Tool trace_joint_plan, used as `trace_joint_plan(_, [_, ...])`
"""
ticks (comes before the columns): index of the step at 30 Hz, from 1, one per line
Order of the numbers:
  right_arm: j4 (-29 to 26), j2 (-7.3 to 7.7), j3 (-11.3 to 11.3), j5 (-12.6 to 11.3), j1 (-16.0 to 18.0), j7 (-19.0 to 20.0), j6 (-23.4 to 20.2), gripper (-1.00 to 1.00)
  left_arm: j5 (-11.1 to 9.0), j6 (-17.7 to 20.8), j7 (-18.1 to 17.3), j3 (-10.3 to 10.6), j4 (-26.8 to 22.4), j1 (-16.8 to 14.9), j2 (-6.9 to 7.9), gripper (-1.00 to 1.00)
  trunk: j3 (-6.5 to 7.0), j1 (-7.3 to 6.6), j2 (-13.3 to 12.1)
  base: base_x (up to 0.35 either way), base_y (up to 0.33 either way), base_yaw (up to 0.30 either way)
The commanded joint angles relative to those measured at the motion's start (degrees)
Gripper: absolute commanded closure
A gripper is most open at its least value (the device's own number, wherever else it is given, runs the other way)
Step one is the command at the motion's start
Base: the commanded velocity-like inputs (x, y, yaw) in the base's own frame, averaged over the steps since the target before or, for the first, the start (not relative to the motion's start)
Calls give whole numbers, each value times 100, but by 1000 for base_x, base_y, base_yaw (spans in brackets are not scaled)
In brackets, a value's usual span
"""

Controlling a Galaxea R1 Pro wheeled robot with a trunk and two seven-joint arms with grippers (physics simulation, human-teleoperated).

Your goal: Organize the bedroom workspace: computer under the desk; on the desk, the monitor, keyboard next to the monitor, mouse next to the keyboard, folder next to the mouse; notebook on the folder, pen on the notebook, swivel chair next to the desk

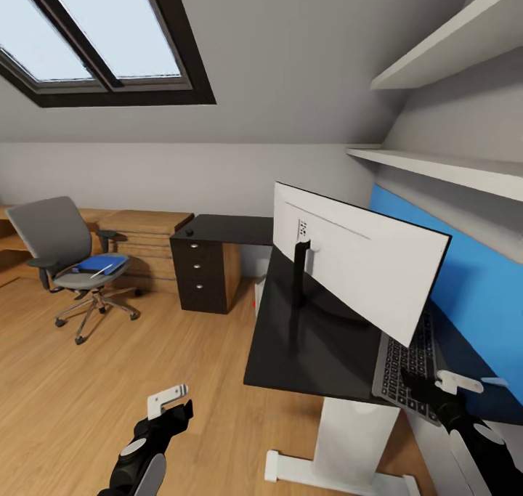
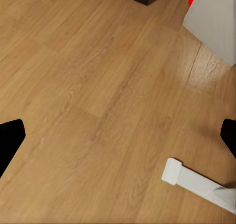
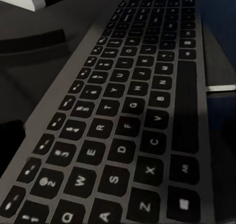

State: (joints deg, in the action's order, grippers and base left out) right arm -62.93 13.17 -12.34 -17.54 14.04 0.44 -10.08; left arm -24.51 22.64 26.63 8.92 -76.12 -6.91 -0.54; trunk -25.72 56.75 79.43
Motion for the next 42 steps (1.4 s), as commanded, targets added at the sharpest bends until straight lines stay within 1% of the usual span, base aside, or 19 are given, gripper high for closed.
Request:
trace_joint_plan(1, [-5, 1, -5, -34, 2, -5, -30, -100, -53, 12, 47, 13, -8, -4, 1, -100, -7, 0, 4, 7, -27, 0])
trace_joint_plan(6, [6, 6, -6, 57, 2, -109, -30, -100, -50, 12, 45, 13, -8, -4, 1, -100, -7, 0, 4, 69, -80, 0])
trace_joint_plan(13, [70, 16, -6, 113, 7, -198, -25, -100, -54, 12, 44, 19, -8, -4, 1, -100, -7, 0, 4, 77, -85, 0])
trace_joint_plan(18, [313, 18, -12, 319, 26, -248, -15, -100, -54, 12, 44, 14, -14, -4, 1, -100, -7, 0, 4, 16, -12, 0])
trace_joint_plan(26, [452, 11, -14, 406, 81, -262, -6, -100, -54, 12, 44, 13, -17, -4, 1, -100, -7, 0, 4, 191, -2, 0])
trace_joint_plan(30, [657, 10, -14, 414, 241, -263, -3, -100, -54, 11, 44, 17, -17, -4, 1, -100, -7, 0, 4, 83, 0, 0])
trace_joint_plan(32, [849, 12, -14, 418, 385, -263, 10, -100, -54, 12, 44, 15, -17, -4, 1, -100, -7, 0, 4, 33, 0, 0])
trace_joint_plan(35, [1144, 16, -13, 430, 563, -263, 129, -100, -54, 12, 44, 15, -17, -4, 1, -100, -7, 0, 4, 17, 0, 0])
trace_joint_plan(42, [1533, 18, -7, 450, 759, -263, 403, -100, -54, 12, 44, 19, -17, -4, 1, -100, -7, 0, 4, 5, 0, 0])
